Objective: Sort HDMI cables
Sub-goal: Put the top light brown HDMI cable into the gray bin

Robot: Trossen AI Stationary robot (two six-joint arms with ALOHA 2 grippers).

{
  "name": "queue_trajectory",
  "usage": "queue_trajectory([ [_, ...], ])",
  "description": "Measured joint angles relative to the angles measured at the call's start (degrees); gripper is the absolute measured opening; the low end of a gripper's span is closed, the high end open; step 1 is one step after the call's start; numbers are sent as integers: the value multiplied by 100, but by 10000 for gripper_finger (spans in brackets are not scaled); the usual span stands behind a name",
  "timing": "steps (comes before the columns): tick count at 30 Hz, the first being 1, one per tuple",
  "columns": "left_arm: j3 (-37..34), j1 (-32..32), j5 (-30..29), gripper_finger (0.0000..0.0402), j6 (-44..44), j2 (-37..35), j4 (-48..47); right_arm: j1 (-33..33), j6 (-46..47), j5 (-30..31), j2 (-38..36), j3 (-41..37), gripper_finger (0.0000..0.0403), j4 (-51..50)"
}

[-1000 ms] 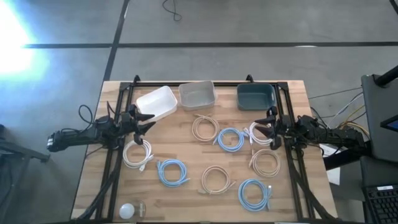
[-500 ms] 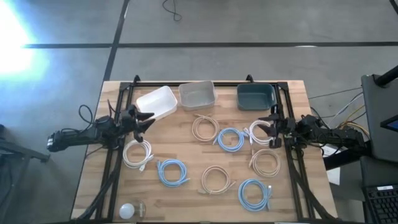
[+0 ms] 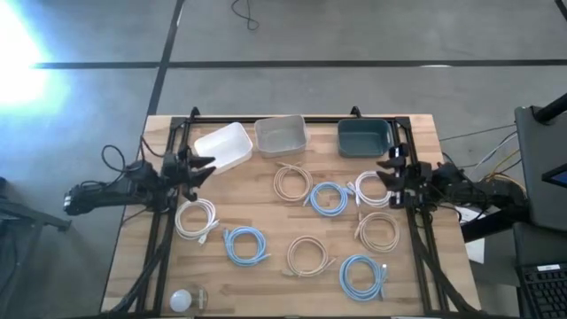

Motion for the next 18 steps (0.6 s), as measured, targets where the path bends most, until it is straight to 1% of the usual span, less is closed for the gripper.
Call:
queue_trajectory([
  [3,287,-1,8,165,241,322,-30,0,185,2,628,15,123,448],
  [6,553,-1,17,165,225,702,-217,0,445,174,1320,259,123,435],
  [9,808,-1,20,165,4,1128,-391,-3,636,450,2012,626,123,134],
  [14,1151,1,19,165,-41,1951,-526,0,691,819,3165,1267,123,-806],
  [18,1345,-1,35,165,200,2548,-515,0,693,1193,4156,1674,123,-905],
])
